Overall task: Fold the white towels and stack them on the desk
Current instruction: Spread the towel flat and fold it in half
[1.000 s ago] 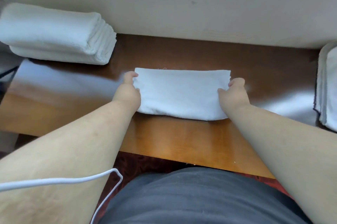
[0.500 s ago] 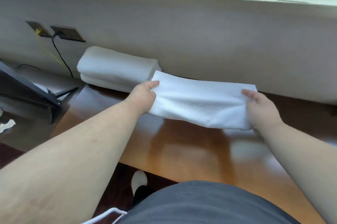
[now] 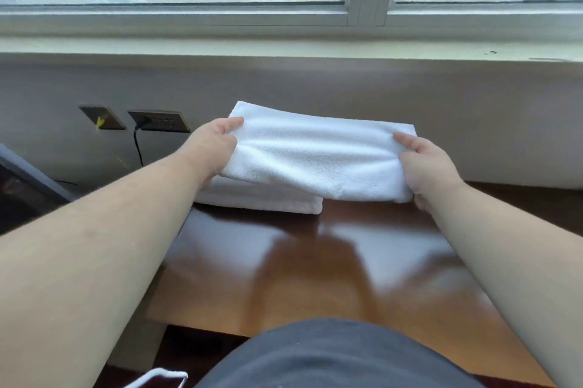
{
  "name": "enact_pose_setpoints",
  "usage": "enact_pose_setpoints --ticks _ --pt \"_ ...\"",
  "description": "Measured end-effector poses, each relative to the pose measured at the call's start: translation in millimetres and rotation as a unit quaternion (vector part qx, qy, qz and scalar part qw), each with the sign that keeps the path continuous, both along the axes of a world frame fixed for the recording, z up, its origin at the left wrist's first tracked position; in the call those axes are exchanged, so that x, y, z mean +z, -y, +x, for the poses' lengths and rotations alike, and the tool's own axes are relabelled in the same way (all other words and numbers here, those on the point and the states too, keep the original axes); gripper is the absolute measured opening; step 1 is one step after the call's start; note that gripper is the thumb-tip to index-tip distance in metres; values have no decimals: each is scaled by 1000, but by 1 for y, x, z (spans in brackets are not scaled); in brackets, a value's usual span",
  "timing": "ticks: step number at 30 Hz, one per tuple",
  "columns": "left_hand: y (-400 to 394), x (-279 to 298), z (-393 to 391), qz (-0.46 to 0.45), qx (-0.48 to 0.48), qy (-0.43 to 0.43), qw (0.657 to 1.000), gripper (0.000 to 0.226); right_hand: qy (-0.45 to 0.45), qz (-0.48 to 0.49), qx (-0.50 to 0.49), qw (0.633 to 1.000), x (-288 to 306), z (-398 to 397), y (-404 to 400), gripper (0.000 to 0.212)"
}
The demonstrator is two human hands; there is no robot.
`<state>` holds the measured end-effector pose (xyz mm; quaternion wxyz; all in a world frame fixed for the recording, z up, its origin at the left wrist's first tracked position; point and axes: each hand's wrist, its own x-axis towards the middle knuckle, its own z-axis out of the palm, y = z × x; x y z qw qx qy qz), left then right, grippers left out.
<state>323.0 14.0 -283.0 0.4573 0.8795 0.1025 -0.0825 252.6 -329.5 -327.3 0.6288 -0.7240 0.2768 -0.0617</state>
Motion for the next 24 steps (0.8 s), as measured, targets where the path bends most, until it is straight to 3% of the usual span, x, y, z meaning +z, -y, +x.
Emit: enact_pose_setpoints --ticks 9,24 --pt "-78 -16 49 10 -6 3 1000 63 -23 80 18 996 6 40 -82 51" --pt "-123 -70 106 59 -21 -10 998 53 -96 -56 125 986 -21 101 -118 69"
